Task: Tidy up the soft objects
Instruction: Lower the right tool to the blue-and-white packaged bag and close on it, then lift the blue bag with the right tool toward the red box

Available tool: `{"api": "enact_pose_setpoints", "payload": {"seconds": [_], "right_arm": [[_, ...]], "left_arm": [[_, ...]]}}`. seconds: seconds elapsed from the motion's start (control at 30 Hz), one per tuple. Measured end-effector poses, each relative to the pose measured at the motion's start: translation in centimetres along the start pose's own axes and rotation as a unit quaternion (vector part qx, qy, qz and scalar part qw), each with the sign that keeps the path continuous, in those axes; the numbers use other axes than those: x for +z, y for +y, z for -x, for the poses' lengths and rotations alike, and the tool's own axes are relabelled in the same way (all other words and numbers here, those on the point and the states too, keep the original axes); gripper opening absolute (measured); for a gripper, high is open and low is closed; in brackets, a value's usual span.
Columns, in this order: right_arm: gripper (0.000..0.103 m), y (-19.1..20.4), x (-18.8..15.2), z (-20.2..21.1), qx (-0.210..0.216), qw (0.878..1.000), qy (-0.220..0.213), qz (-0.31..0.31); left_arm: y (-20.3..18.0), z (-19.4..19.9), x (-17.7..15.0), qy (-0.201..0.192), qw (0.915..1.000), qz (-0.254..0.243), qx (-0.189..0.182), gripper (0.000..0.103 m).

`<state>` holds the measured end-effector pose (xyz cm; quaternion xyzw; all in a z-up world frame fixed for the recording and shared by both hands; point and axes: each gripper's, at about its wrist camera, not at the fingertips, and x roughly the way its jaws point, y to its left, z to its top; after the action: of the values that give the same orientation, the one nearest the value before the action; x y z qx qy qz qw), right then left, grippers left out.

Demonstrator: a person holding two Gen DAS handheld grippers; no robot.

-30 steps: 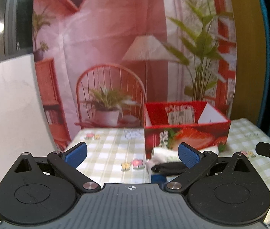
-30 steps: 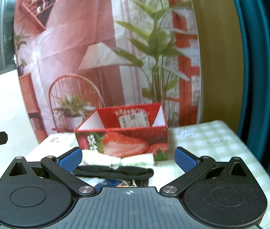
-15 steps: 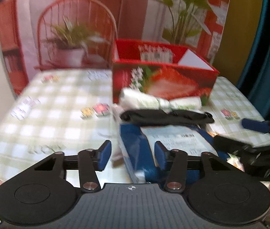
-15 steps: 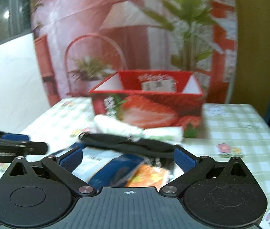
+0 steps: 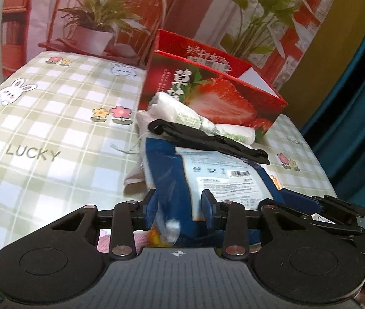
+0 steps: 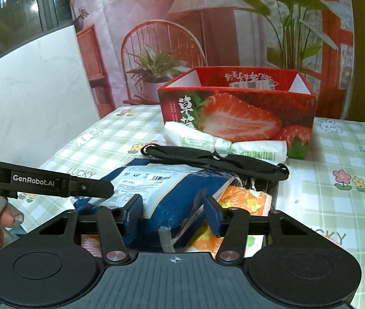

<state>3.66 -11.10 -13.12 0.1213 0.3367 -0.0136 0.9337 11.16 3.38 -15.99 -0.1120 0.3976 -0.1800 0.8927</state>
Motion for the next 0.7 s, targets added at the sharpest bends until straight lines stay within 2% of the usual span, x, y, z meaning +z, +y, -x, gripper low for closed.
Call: {"api": "enact_pose_setpoints", "payload": {"seconds": [0.1,0.33,0.47,0.57,0.7], "right_arm": [[0.042,-0.1,-0.3,0.3,0.005,1.0,0.001,-0.006],[0.036,-0.8,-0.6,0.5,0.013,1.0,0.008,-0.024],[0.036,-1.0,-0.7,0.3,0.016,0.999,0.013,-0.033],[0.036,-0.8,-0.7,0.1,0.014,0.999,0.013,-0.031],[0.036,-0.9,-0.7,0.0,0.014,0.999,0.014,-0.032]], "left_arm": [[0.4,0.6,-0.1,0.005,0.9997,0.022,-0.01,0.039],[0.8,-0.3,-0.7,0.016,0.9989,0.033,-0.029,0.04],[2.4,-1.0,-1.2,0.018,0.9964,0.068,-0.046,0.049],[3.1,-1.4,-1.4,0.018,0.9939,0.089,-0.063,0.048],[2.6,-1.1,-1.4,0.009,0.9952,0.072,-0.066,0.044]]}}
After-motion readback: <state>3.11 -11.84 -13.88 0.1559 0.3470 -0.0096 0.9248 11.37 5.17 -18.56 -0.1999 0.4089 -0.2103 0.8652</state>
